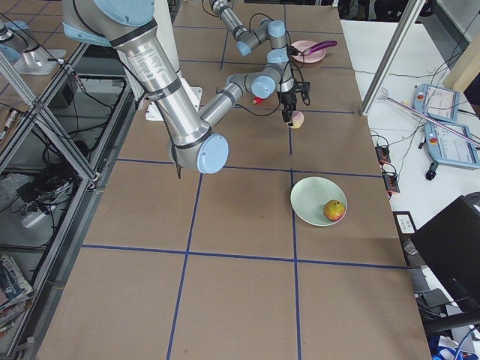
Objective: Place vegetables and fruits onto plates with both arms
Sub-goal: 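Grasp the red chili with the left gripper while the right carries the peach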
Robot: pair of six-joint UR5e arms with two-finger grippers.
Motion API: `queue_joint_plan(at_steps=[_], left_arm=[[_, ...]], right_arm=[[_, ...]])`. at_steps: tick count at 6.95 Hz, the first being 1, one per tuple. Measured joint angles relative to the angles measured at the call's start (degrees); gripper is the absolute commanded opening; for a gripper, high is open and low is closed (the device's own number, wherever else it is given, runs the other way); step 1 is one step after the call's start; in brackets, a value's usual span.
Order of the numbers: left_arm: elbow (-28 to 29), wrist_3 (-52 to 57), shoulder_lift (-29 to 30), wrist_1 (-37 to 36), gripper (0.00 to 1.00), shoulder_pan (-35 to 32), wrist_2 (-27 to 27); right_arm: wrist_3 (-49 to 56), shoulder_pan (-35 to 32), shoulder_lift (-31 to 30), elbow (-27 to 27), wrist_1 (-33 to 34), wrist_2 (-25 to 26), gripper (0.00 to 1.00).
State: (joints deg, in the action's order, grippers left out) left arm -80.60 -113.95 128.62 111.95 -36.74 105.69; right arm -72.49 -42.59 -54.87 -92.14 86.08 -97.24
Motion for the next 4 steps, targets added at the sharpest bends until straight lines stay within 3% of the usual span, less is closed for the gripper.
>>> queue_joint_plan(at_steps=[1,2,4], left_arm=[[-1.1,-5.04,0.71,-2.28,1.0,2.0,-0.03],[-1.76,-7.36,1.79,-6.46,0.83,3.64,-0.11],[-1.82,-8.02,2.72,-10.51,0.06,6.39,-1.83]], right_arm=[[7.31,-3.84,-2.16,0.52,-0.03,-0.1,0.0],[13.0,-6.67,-3.53,1.81,-0.18,-0.13,0.0],[19.04,-10.15,-4.6,4.29,-0.4,-0.14,0.01]])
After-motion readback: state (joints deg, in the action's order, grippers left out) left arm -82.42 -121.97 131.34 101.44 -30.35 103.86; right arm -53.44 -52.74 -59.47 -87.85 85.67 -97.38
